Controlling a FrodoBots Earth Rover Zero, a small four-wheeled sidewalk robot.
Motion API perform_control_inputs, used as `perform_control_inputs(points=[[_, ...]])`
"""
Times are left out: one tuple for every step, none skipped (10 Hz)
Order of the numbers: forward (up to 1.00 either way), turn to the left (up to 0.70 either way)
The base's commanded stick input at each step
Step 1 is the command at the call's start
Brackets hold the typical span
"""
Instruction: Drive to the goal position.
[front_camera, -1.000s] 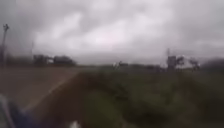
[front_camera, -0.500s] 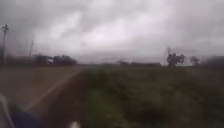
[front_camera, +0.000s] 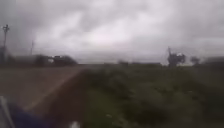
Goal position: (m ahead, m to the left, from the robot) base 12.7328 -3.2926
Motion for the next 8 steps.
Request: perform_control_inputs(points=[[0.0, 0.7], [0.0, 0.7], [0.0, 0.7], [0.0, 0.7], [0.0, 0.7], [0.0, 0.7], [0.0, 0.7], [0.0, 0.7]])
